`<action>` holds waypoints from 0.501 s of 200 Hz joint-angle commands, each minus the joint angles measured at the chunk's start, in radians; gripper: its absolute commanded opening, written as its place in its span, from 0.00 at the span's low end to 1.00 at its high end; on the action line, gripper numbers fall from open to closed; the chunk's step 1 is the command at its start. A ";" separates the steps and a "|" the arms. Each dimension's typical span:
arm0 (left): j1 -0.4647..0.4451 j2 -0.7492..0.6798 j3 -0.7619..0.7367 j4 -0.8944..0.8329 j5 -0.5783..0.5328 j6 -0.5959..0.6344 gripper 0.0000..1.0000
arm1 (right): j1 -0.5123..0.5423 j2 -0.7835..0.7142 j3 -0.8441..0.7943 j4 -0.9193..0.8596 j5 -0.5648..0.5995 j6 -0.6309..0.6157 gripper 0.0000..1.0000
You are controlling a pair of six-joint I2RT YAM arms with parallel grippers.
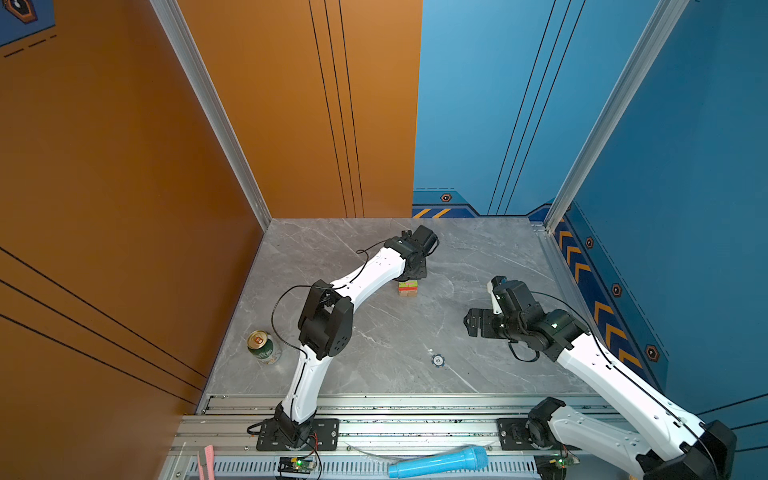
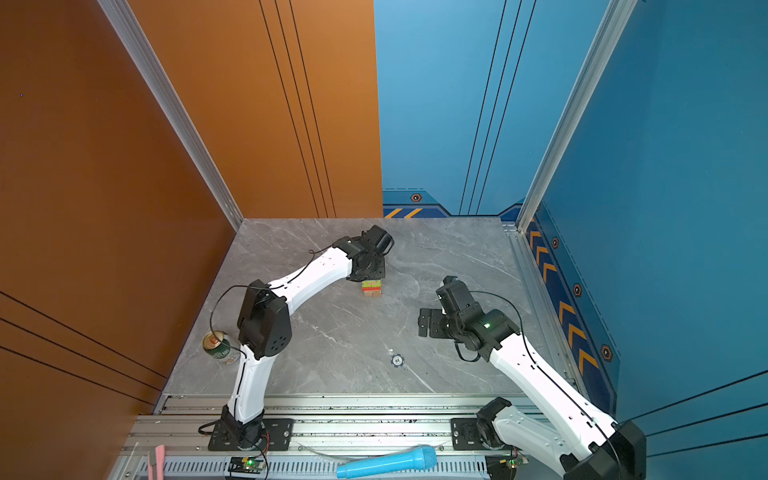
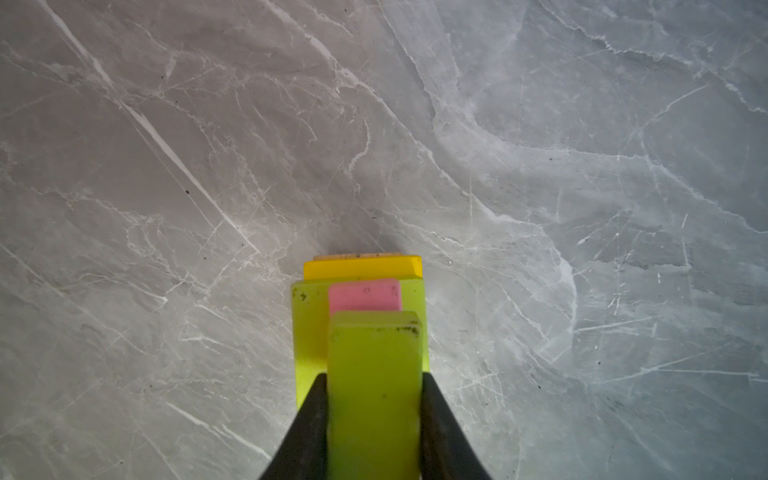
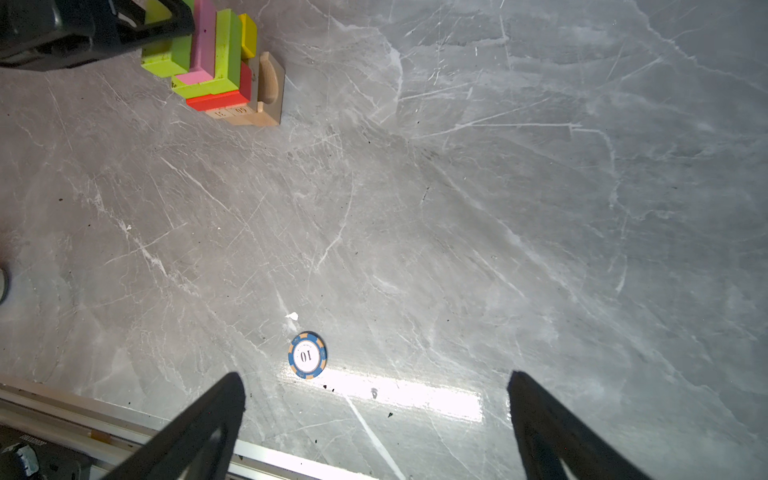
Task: Build the wood block tower
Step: 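Lower the lime-green block onto the pink block with the left gripper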
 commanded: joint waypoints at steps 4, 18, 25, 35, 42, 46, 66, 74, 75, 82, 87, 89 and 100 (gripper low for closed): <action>0.012 0.022 0.038 -0.018 0.002 0.009 0.28 | -0.006 -0.016 0.025 -0.035 0.034 0.010 1.00; 0.012 0.023 0.039 -0.018 0.001 0.009 0.28 | -0.008 -0.017 0.025 -0.037 0.035 0.008 1.00; 0.012 0.024 0.041 -0.019 -0.001 0.010 0.28 | -0.008 -0.019 0.025 -0.037 0.035 0.008 1.00; 0.013 0.026 0.040 -0.018 -0.003 0.009 0.28 | -0.008 -0.019 0.026 -0.039 0.036 0.008 1.00; 0.012 0.025 0.042 -0.018 -0.004 0.010 0.29 | -0.009 -0.020 0.023 -0.039 0.036 0.007 1.00; 0.012 0.026 0.042 -0.018 -0.005 0.009 0.29 | -0.009 -0.019 0.023 -0.039 0.035 0.007 1.00; 0.012 0.028 0.042 -0.018 -0.007 0.009 0.29 | -0.011 -0.020 0.023 -0.039 0.034 0.007 1.00; 0.010 0.028 0.043 -0.018 -0.009 0.010 0.30 | -0.011 -0.019 0.022 -0.038 0.036 0.005 1.00; 0.010 0.027 0.043 -0.018 -0.009 0.011 0.30 | -0.011 -0.019 0.023 -0.038 0.036 0.005 1.00; 0.010 0.028 0.043 -0.018 -0.010 0.011 0.30 | -0.012 -0.019 0.022 -0.037 0.034 0.004 1.00; 0.010 0.028 0.042 -0.018 -0.010 0.010 0.31 | -0.012 -0.019 0.022 -0.039 0.034 0.003 1.00; 0.010 0.028 0.043 -0.018 -0.010 0.010 0.31 | -0.012 -0.019 0.021 -0.038 0.034 0.003 1.00; 0.010 0.030 0.042 -0.018 -0.014 0.010 0.32 | -0.012 -0.021 0.022 -0.040 0.033 0.003 1.00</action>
